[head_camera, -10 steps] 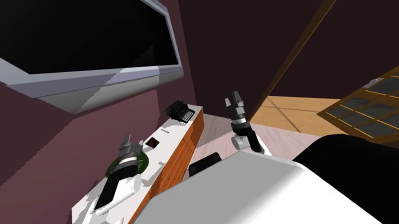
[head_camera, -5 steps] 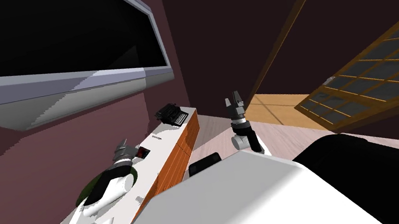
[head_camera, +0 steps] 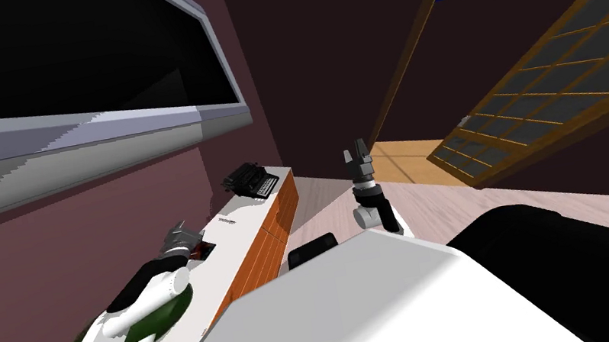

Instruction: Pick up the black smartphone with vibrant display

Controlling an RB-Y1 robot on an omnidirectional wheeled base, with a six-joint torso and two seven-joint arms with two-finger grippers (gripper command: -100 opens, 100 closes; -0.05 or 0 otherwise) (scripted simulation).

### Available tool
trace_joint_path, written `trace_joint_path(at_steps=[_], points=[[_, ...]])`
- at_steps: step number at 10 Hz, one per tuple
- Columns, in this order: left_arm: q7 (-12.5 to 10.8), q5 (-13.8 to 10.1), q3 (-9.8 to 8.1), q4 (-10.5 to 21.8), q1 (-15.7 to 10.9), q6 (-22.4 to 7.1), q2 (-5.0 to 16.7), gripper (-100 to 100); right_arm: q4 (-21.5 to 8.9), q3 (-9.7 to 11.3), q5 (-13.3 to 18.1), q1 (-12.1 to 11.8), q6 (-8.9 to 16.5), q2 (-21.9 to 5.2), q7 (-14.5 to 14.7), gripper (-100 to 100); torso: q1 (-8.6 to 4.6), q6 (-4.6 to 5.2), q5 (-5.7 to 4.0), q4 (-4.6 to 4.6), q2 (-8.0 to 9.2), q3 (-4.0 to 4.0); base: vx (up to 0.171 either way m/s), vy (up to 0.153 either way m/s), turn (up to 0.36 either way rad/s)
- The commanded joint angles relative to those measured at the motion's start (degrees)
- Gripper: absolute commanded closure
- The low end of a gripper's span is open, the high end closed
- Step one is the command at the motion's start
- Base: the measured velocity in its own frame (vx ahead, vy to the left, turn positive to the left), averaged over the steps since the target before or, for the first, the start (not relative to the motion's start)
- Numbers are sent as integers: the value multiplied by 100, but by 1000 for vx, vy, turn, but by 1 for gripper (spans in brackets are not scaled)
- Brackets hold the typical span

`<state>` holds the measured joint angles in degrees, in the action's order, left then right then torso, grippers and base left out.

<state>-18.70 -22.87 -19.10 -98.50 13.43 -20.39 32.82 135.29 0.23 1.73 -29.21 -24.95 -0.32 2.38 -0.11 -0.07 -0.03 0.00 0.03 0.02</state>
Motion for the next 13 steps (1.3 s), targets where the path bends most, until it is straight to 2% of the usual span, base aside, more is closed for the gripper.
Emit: trace_joint_path(at_steps=[1,2,3,4,5,6,7,8,9,10,11,12,13], points=[[-68,-195,-127,286,-96,-286,202,-100,0,0,0,0,0,0,0,0,0,0,0,0,0,0,24,-59,-276],[-68,-195,-127,423,-96,-452,202,-100,0,1,0,1,0,0,0,0,-8,6,-2,0,-2,-1,22,-39,-122],[-68,-195,-127,423,-96,-452,202,-100,0,0,0,0,0,0,0,0,-4,-1,-1,0,0,0,13,-12,33],[-127,-371,-249,645,-196,-766,395,-100,0,0,0,0,0,0,0,0,6,-4,1,1,5,3,19,-25,-246],[-127,-371,-249,753,-196,-818,395,-100,0,0,0,1,0,0,0,0,4,5,0,1,2,2,21,-18,-146],[-175,-545,-370,998,-290,-1012,586,-100,0,0,0,0,0,0,0,0,5,-1,1,0,2,1,33,-32,-211],[-175,-545,-370,1091,-290,-1182,586,-100,0,0,0,0,0,0,0,0,1,3,0,0,-2,-1,30,-23,-113],[-175,-545,-370,1091,-290,-1182,586,-100,0,0,0,0,0,0,0,0,3,-3,0,0,0,0,10,-10,0],[-213,-718,-489,1300,-380,-1477,774,-100,0,-1,0,0,0,0,0,0,7,-3,1,1,5,3,12,-24,-244],[-213,-718,-489,1437,-380,-1542,774,-100,0,0,0,1,0,0,0,0,3,4,0,2,4,3,18,-15,-136],[-242,-888,-606,1652,-463,-1726,960,-100,0,0,0,0,0,0,0,0,6,-3,2,1,4,2,24,-24,-195],[-242,-888,-606,1788,-463,-1870,960,-100,0,0,0,0,0,0,0,0,3,2,0,1,2,1,24,-13,-104],[-242,-888,-606,1788,-463,-1896,960,-100,0,-1,0,0,0,0,0,0,7,-4,2,0,2,1,13,-3,20]])
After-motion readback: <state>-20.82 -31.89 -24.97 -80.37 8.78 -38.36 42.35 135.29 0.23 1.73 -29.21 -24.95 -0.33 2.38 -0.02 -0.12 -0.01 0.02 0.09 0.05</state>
